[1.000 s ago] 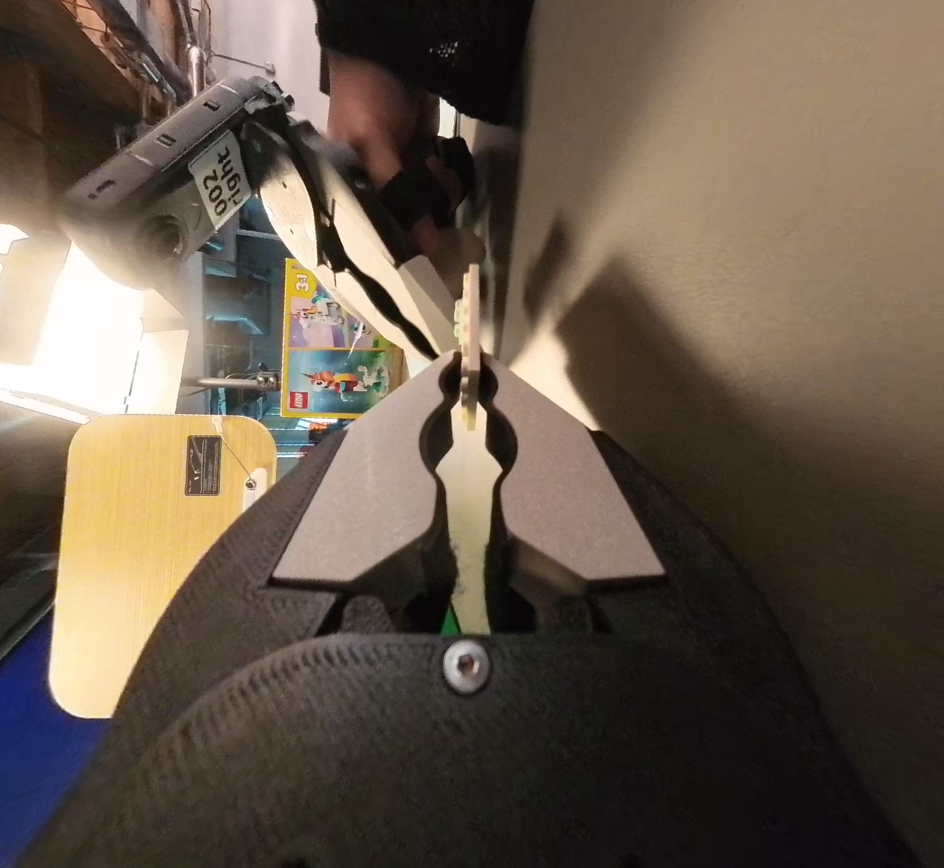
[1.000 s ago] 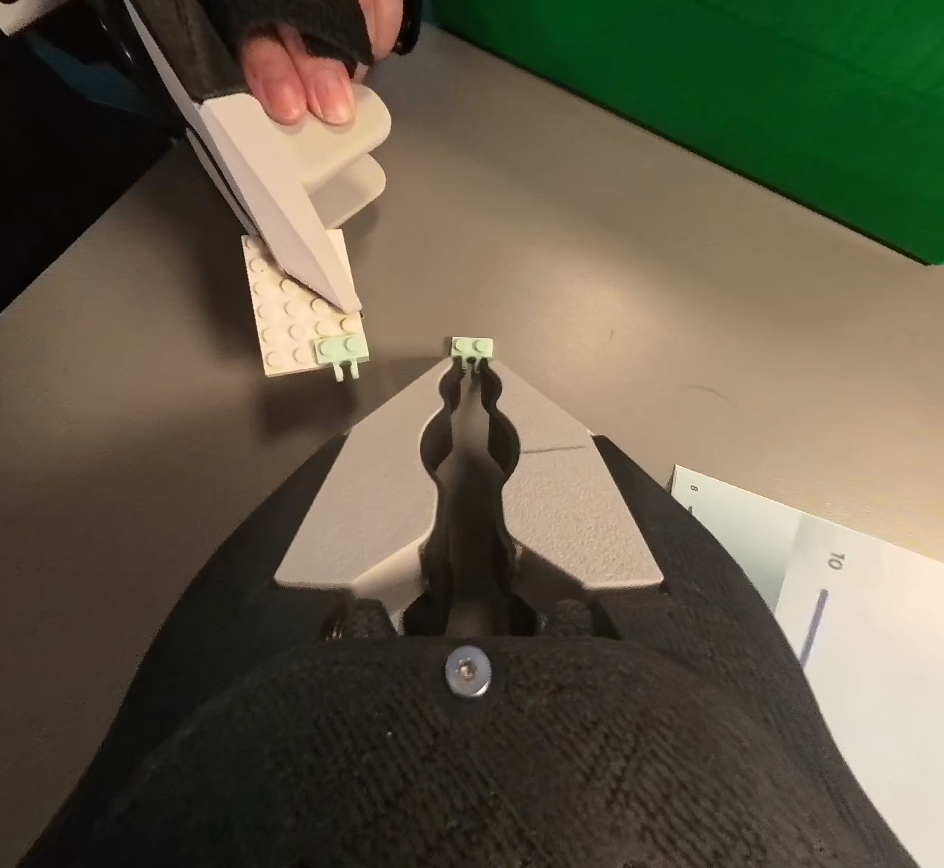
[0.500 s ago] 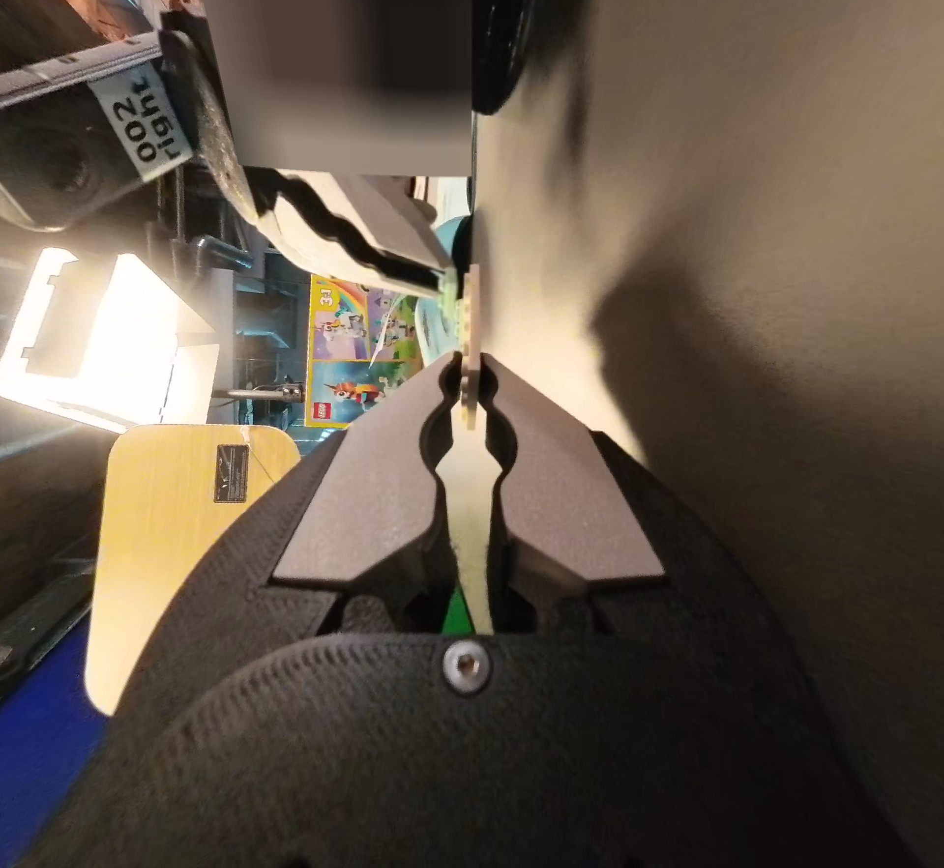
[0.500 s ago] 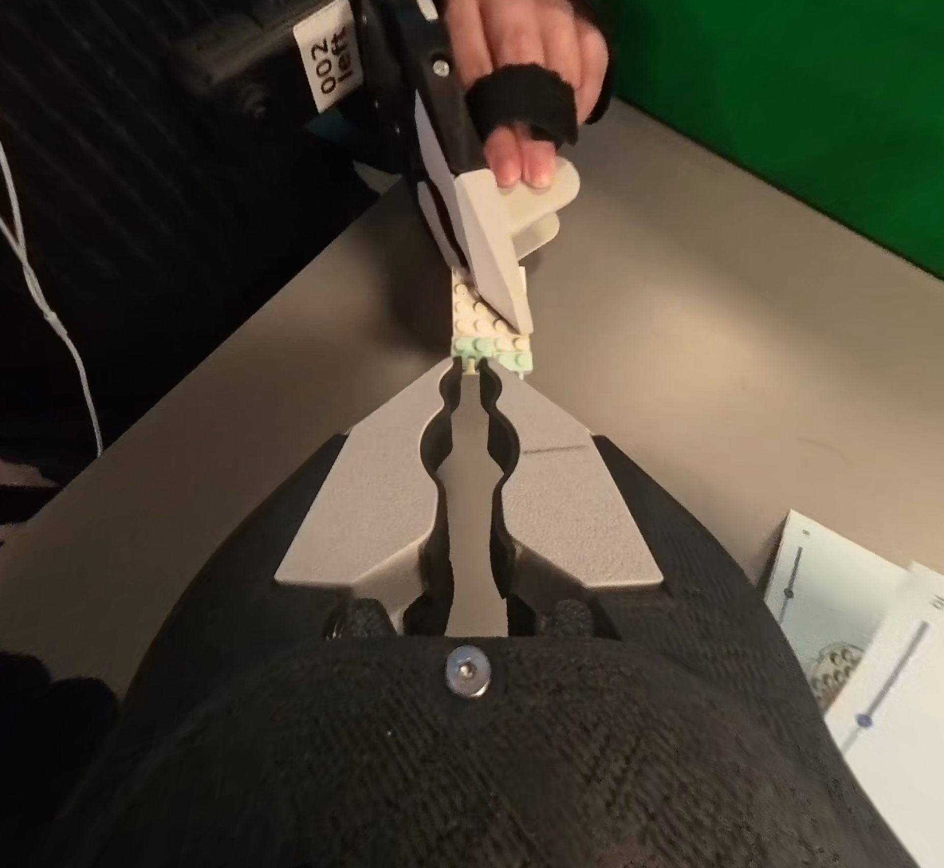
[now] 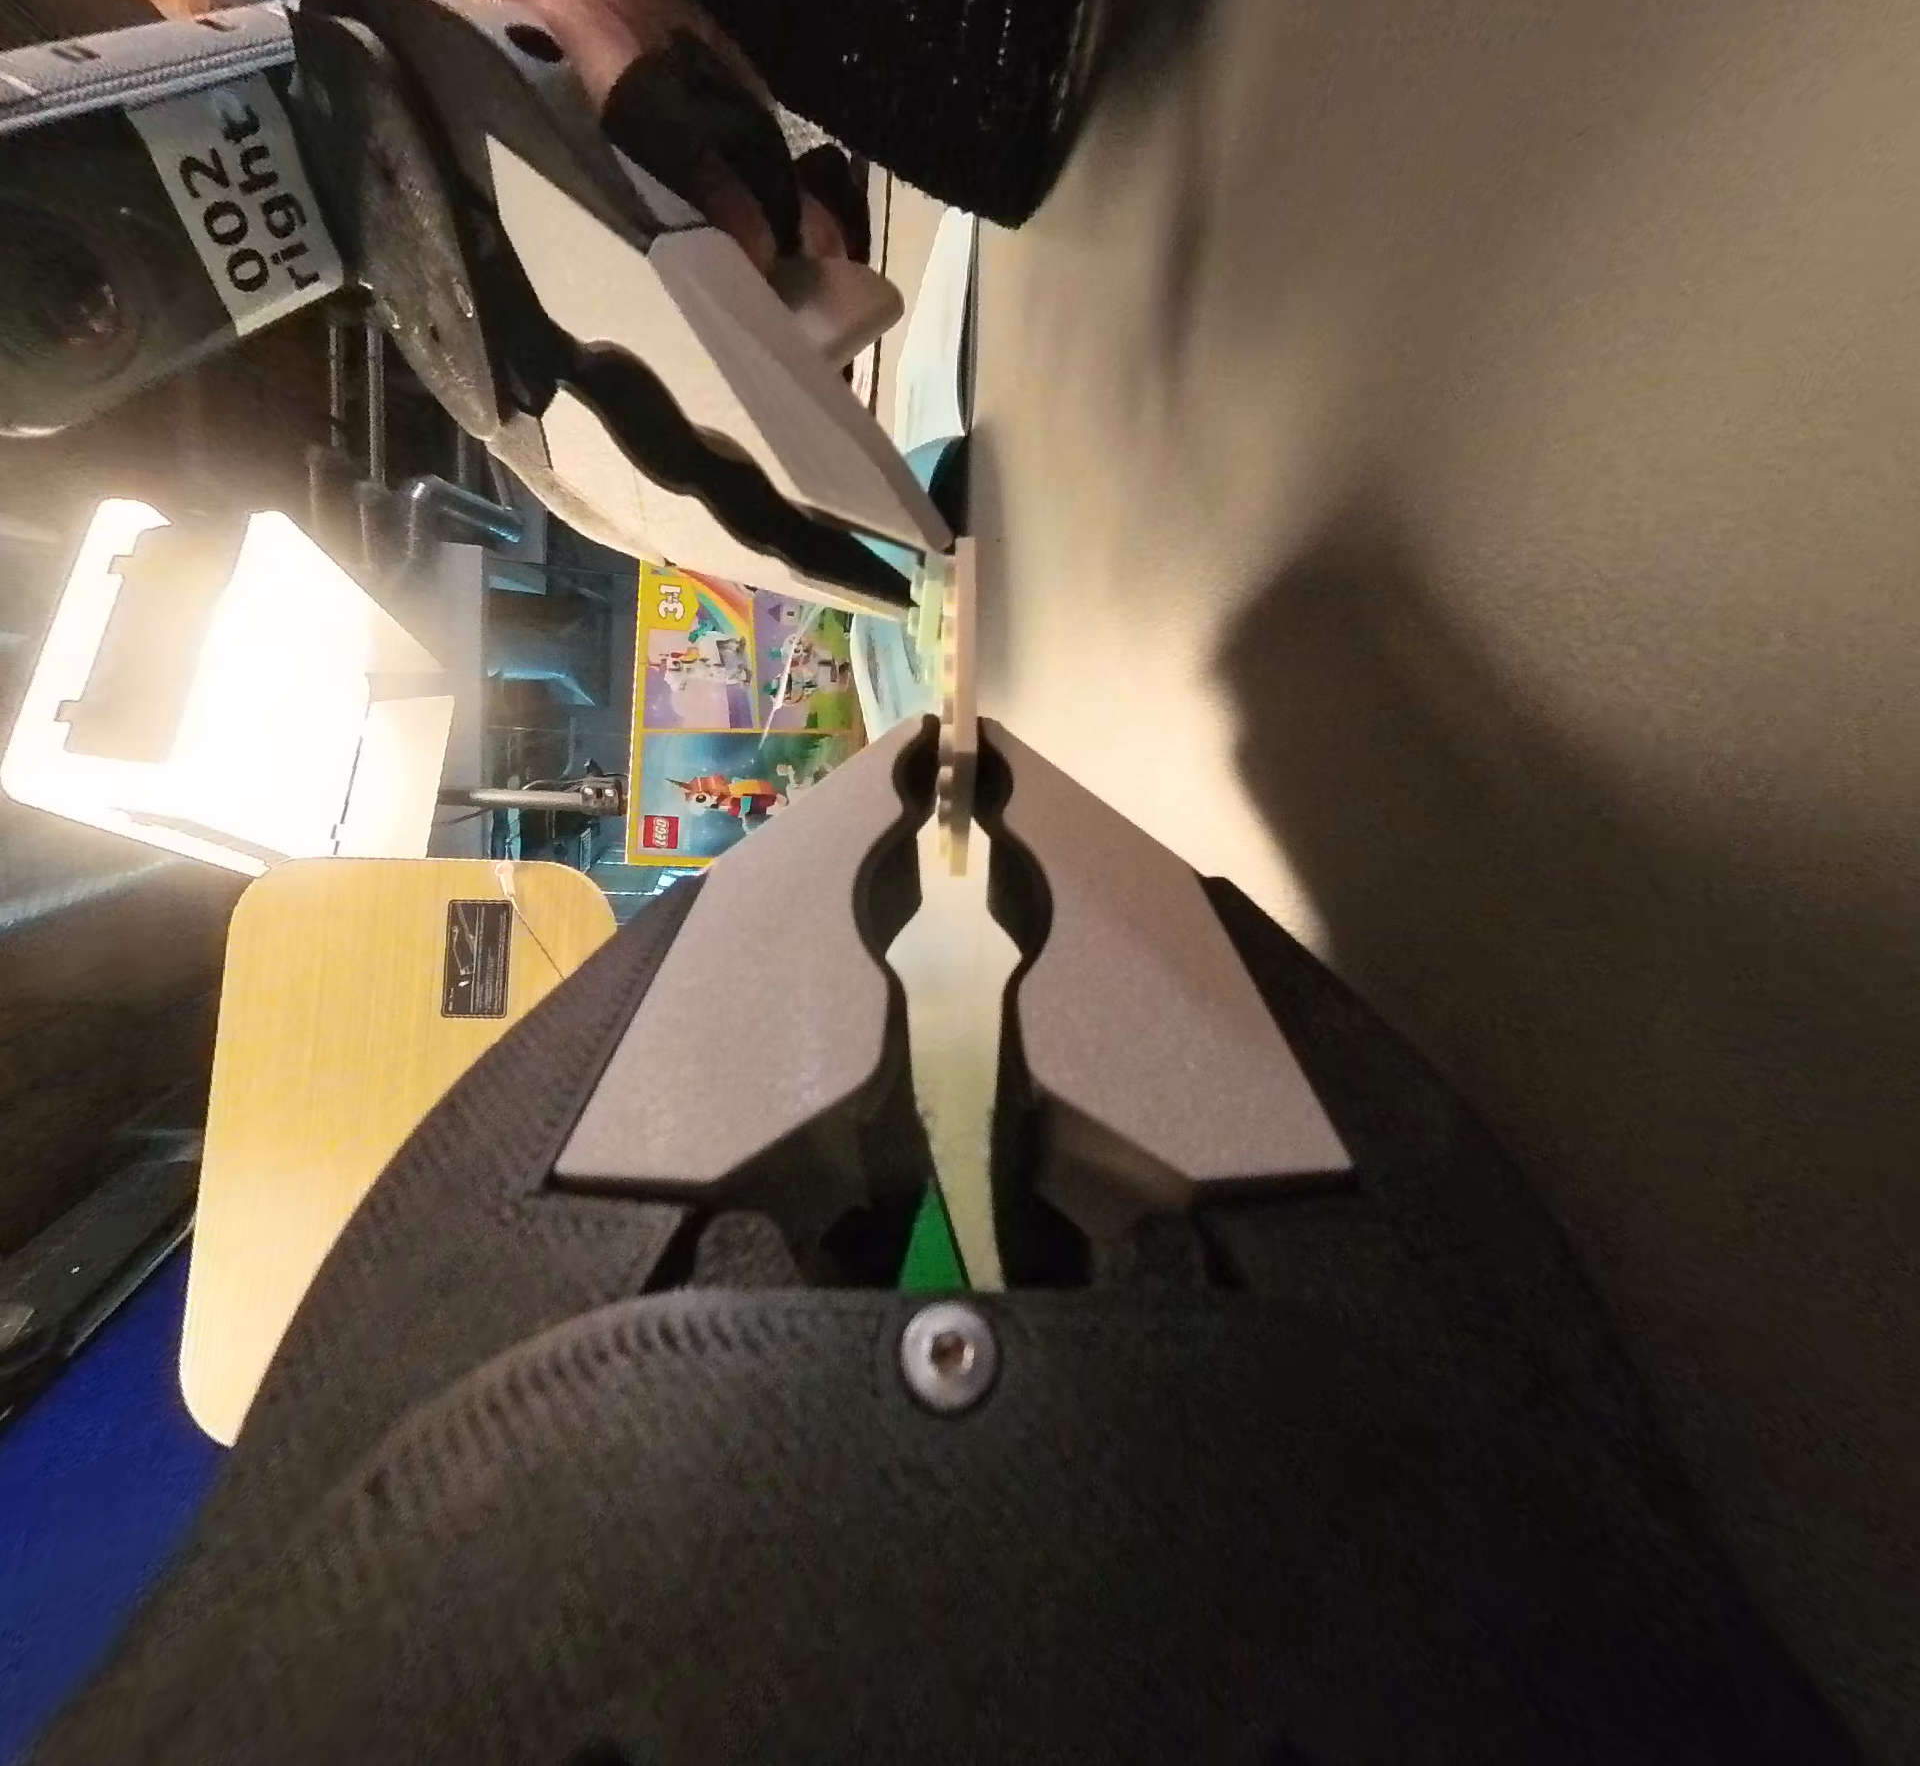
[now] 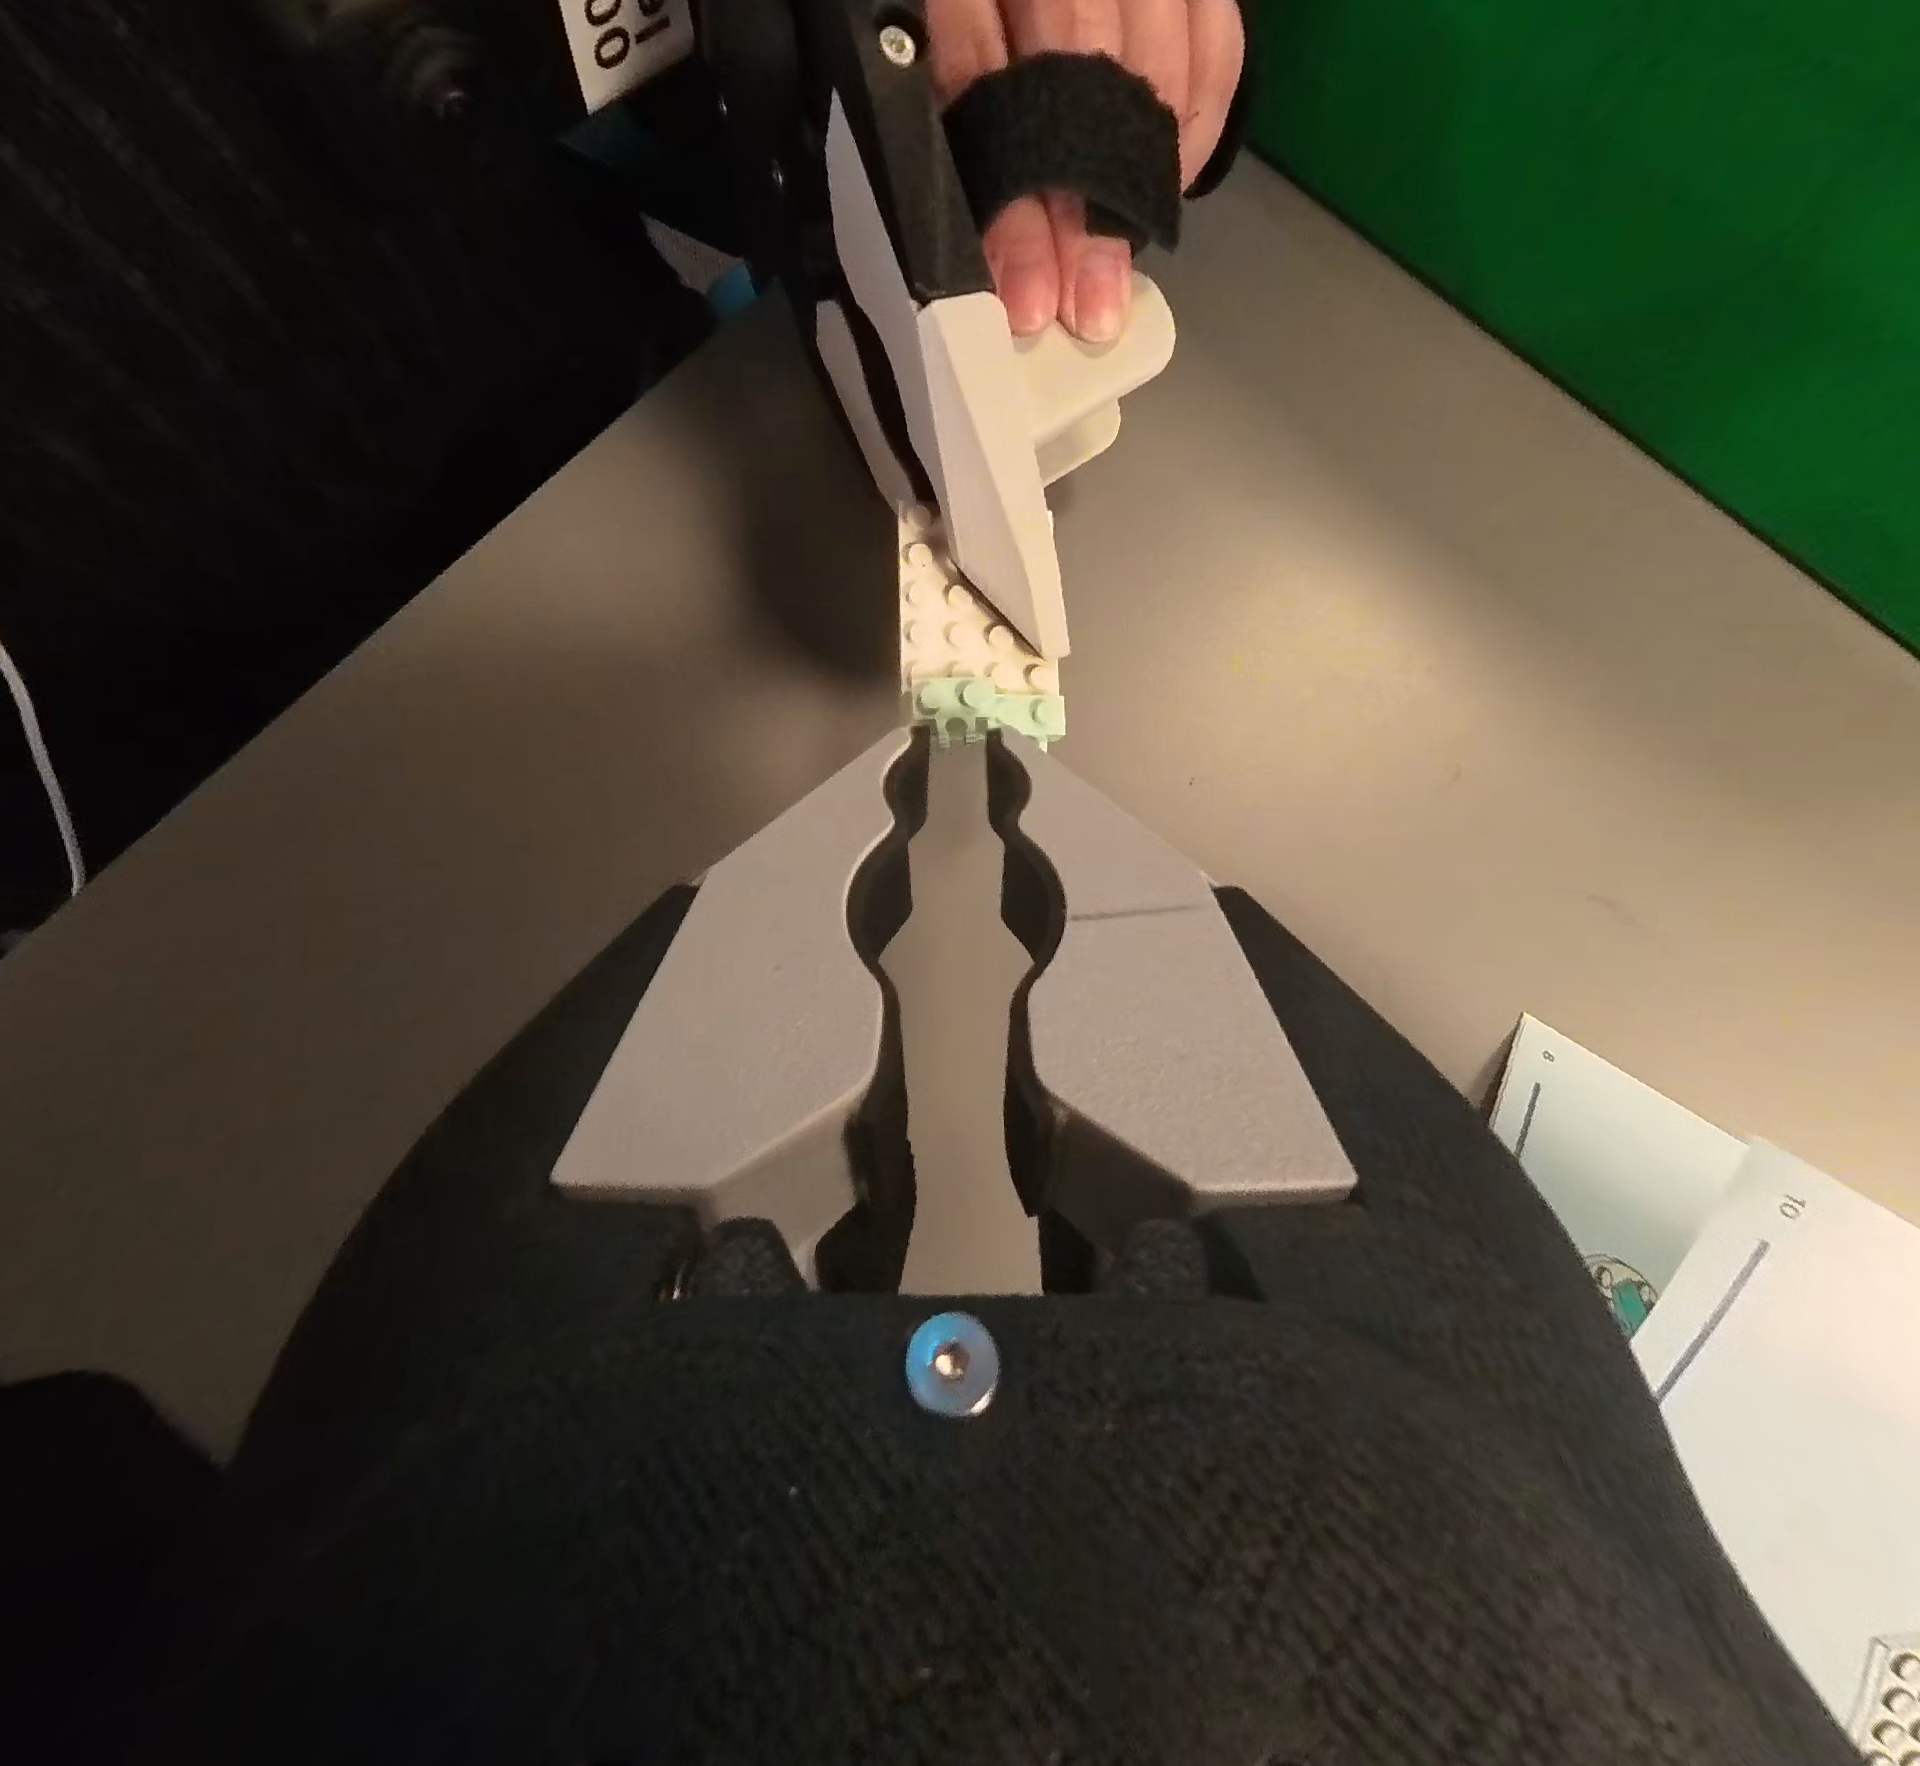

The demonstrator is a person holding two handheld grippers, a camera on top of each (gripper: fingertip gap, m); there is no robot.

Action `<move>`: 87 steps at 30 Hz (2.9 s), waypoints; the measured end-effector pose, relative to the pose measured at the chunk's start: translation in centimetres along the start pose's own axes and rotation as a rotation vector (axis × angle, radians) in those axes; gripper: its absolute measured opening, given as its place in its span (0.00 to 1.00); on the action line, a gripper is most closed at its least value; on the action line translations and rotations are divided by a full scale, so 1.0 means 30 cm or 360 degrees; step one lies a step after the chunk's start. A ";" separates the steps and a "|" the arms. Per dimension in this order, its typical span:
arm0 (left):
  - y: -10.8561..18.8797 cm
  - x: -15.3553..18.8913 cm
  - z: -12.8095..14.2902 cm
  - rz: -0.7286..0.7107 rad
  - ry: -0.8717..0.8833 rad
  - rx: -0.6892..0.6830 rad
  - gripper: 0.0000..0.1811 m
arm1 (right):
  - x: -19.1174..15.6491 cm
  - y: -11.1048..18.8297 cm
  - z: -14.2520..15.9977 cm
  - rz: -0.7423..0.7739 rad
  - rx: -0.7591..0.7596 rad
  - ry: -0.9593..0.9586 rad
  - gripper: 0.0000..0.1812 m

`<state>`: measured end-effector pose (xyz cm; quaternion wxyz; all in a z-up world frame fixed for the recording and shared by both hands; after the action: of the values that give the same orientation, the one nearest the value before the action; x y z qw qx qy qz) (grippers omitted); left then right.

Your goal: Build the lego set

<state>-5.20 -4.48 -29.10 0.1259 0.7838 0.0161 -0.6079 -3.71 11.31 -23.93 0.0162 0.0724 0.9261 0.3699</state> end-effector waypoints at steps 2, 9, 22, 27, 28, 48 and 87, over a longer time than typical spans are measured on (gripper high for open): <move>0.001 0.001 0.000 -0.0001 0.0000 -0.0001 0.02 | 0.000 -0.001 -0.001 0.0002 0.0000 0.0000 0.06; 0.000 0.002 0.005 0.0000 0.0010 -0.0021 0.02 | 0.005 0.018 -0.005 0.0177 -0.0033 -0.0052 0.17; -0.007 0.001 0.016 0.0021 0.0076 -0.0068 0.02 | -0.204 -0.154 -0.009 0.1402 -0.0512 0.0774 0.23; -0.007 0.004 0.016 0.0027 0.0075 -0.0075 0.02 | -0.211 -0.198 -0.015 0.1560 -0.0649 0.0992 0.14; -0.008 0.006 0.018 0.0037 0.0073 -0.0084 0.02 | -0.207 -0.201 -0.012 0.1581 -0.0676 0.0989 0.13; -0.020 0.005 0.024 0.0056 0.0115 -0.0157 0.02 | -0.198 -0.196 -0.008 0.1650 -0.0524 0.0736 0.05; -0.012 0.015 -0.002 0.0110 0.0051 0.0001 0.02 | 0.160 -0.119 0.054 0.0200 0.0198 -0.0306 0.17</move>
<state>-5.10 -4.16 -29.58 0.1462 0.7936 -0.0091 -0.5906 -8.75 10.57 -27.43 0.0773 0.1662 0.9350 0.3035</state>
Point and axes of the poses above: each gripper's, where its closed fingertips meet, y back along the fingers, z out of its underside, x = y × z across the jaws, the point moved 9 cm from there along y, back along the fingers, and after that the axes turned 3 degrees about y, right-handed, at the moved point
